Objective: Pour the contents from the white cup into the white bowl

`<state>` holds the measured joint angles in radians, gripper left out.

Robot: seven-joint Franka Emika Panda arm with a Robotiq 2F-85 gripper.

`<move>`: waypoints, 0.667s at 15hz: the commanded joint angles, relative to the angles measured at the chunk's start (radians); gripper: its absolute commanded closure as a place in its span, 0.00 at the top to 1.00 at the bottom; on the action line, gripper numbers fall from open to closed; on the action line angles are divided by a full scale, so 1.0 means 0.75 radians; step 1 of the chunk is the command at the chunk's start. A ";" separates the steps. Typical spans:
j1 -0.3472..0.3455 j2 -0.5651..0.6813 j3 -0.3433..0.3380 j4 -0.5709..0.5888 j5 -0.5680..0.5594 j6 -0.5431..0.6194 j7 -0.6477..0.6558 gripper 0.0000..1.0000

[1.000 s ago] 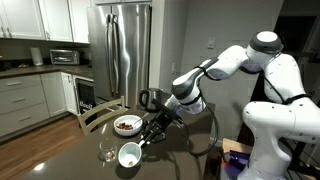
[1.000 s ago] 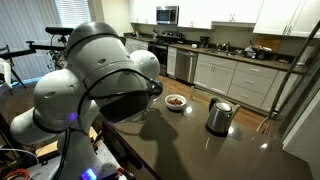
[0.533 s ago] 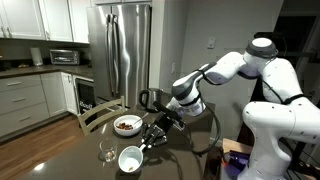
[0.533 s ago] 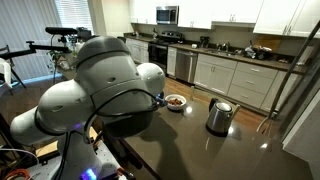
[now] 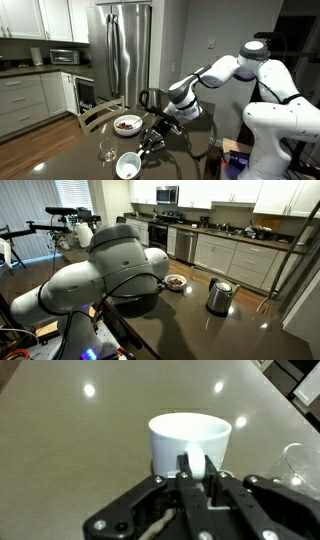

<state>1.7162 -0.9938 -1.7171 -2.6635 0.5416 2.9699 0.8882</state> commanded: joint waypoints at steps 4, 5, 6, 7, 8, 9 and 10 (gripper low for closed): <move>0.035 -0.068 -0.034 0.050 0.038 -0.026 -0.087 0.04; 0.034 -0.077 -0.038 0.052 0.038 -0.028 -0.090 0.04; 0.032 -0.085 -0.043 0.053 0.038 -0.029 -0.093 0.04; 0.033 -0.090 -0.046 0.055 0.038 -0.028 -0.092 0.04; 0.033 -0.095 -0.051 0.057 0.038 -0.029 -0.091 0.04; 0.036 -0.098 -0.056 0.060 0.038 -0.026 -0.089 0.04; 0.037 -0.102 -0.062 0.062 0.037 -0.026 -0.090 0.04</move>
<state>1.7374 -1.0591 -1.7632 -2.6334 0.5416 2.9700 0.8586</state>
